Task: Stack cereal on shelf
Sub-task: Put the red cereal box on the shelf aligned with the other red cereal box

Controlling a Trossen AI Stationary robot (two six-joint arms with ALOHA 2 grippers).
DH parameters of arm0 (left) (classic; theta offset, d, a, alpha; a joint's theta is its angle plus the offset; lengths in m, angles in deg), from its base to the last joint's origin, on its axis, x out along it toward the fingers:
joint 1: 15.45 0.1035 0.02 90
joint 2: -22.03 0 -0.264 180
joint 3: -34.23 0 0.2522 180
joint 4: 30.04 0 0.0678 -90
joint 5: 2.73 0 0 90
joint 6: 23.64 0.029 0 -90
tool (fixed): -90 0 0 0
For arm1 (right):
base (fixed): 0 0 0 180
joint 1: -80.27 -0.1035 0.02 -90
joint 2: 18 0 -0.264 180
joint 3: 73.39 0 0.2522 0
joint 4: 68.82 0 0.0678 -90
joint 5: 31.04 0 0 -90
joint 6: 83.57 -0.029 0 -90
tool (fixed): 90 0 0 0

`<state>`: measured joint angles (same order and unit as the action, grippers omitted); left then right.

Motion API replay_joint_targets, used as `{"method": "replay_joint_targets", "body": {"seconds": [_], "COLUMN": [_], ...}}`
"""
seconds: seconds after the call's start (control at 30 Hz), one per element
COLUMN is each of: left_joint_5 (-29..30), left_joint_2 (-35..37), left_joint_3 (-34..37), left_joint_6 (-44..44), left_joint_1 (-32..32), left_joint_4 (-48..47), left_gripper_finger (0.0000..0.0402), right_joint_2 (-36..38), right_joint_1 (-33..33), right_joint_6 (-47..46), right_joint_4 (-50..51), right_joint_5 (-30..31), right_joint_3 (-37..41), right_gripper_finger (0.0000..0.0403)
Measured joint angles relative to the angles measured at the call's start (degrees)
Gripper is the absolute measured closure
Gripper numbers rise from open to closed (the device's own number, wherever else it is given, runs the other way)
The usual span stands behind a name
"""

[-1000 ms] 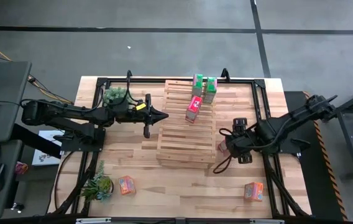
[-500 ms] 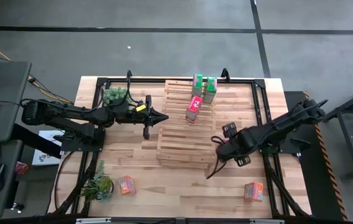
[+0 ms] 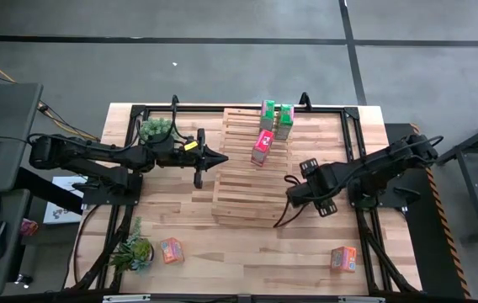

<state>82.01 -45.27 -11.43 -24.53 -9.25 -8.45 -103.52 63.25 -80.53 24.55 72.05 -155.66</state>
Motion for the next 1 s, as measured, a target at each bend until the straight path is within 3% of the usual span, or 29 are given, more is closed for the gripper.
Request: {"method": "replay_joint_targets", "body": {"seconds": [0.17, 0.3, 0.6, 0.73, 1.0], "left_joint_5": [0.02, 0.02, 0.02, 0.02, 0.02], "left_joint_2": [0.0, 0.0, 0.0, 0.0, 0.0], "left_joint_3": [0.0, 0.0, 0.0, 0.0, 0.0], "left_joint_6": [0.0, 0.0, 0.01, 0.02, 0.02], "left_joint_1": [0.0, -0.02, -0.04, -0.04, -0.04], "left_joint_4": [-0.01, -0.13, 0.53, 0.55, 0.52], "left_gripper_finger": [0.0402, 0.0402, 0.0401, 0.0401, 0.0401], "right_joint_2": [0.08, 0.07, 0.08, 0.09, 0.09], "right_joint_1": [0.0, 0.0, 0.92, 0.92, 0.92], "right_joint_6": [0.01, 1.06, 1.98, 1.96, -1.27], "right_joint_4": [-0.27, -2.06, -9.55, -9.61, -8.59], "right_joint_5": [-0.72, -3.83, -2.53, -2.19, -2.17], "right_joint_3": [0.51, 5.8, 12.73, 12.49, 9.87], "right_gripper_finger": [0.0082, 0.0082, 0.0093, 0.0133, 0.0258]}}
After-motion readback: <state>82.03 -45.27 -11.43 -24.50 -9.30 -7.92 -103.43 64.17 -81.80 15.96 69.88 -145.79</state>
